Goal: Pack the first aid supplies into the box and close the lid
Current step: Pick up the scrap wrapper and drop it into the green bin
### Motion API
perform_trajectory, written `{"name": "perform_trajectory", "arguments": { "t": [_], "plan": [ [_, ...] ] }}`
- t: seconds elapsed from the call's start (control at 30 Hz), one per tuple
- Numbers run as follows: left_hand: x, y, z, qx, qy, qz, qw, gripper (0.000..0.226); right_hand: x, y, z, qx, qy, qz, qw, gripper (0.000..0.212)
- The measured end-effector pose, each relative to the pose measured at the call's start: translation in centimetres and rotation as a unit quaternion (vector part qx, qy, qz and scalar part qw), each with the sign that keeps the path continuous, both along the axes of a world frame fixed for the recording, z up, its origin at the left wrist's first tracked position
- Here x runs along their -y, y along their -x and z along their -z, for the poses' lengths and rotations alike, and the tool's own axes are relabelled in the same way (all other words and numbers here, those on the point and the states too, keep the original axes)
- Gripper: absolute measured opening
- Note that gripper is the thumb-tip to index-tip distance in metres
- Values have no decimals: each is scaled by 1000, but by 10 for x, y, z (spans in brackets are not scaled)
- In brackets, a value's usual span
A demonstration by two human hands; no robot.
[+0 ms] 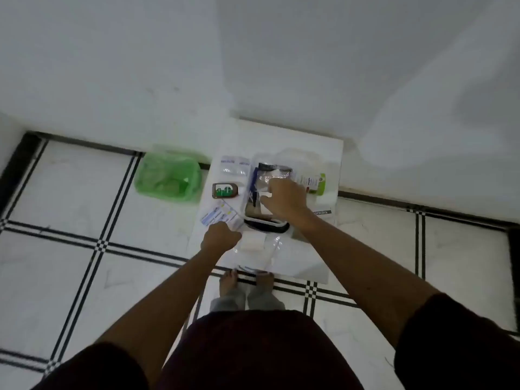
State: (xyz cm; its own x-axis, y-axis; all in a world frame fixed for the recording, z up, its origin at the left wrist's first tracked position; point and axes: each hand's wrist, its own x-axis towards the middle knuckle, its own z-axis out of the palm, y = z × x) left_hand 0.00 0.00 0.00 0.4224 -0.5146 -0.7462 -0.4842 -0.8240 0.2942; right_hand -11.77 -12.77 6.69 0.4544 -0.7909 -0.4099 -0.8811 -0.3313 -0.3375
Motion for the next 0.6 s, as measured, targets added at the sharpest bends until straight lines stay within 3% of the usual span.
{"name": "perform_trajectory", "arguments": {
  "t": [0.1, 0.33, 0.6],
  "plan": [
    [-11, 12, 10, -19, -37, -56, 998, 49, -7, -12, 15, -68, -3, 4, 998, 48],
    [-22, 39, 40, 20, -2, -155, 988, 81, -16, -30, 49, -129, 29, 22, 991, 38],
    [-24, 45, 53, 11, 20, -209, 978, 32, -15, -28, 45, -108, 26, 43, 993, 34]
  ]
}}
